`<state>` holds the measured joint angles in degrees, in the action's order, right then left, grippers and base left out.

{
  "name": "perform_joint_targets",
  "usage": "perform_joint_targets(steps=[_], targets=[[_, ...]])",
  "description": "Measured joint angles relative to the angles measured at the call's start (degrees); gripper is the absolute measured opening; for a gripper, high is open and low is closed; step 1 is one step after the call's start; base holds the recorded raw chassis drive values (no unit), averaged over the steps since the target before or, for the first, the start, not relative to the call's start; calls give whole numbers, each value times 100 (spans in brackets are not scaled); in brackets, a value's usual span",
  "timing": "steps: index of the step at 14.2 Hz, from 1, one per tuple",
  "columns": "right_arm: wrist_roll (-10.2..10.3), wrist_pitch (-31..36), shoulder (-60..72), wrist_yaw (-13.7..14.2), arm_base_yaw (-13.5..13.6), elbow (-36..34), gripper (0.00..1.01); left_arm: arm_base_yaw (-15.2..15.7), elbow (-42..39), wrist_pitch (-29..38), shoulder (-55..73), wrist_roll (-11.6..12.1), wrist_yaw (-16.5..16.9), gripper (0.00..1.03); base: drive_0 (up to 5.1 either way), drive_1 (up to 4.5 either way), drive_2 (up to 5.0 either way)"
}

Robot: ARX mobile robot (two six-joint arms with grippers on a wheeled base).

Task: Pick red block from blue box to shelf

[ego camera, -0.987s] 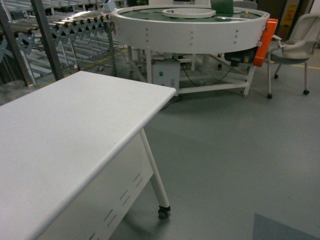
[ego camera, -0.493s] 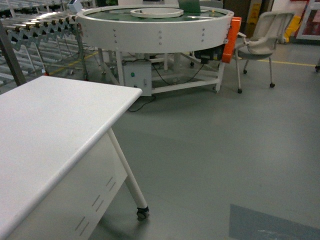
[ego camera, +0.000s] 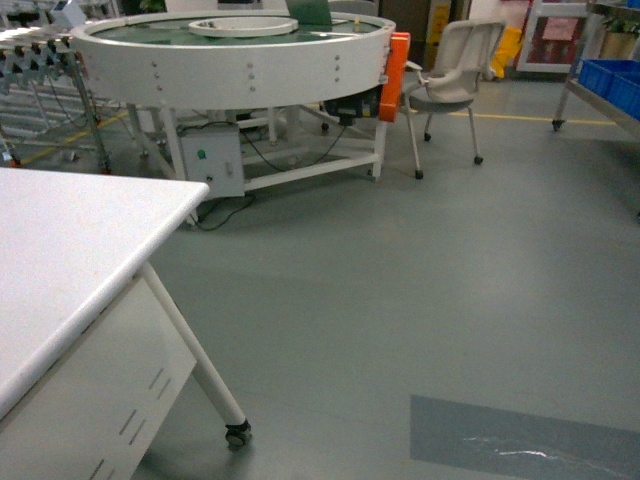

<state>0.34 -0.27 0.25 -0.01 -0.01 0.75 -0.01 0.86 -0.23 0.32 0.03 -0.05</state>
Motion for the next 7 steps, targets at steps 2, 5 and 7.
perform_joint_targets(steps=[2, 5, 7], targets=[[0, 0, 0, 0, 0, 0, 29, 0, -2, 0, 0, 0, 2, 98, -157, -157, -157], [0, 0, 0, 0, 0, 0, 29, 0, 0, 0, 0, 0, 0, 98, -157, -157, -157], [0, -2, 0, 0, 0, 0, 29, 0, 0, 0, 0, 0, 2, 98, -157, -157, -157]])
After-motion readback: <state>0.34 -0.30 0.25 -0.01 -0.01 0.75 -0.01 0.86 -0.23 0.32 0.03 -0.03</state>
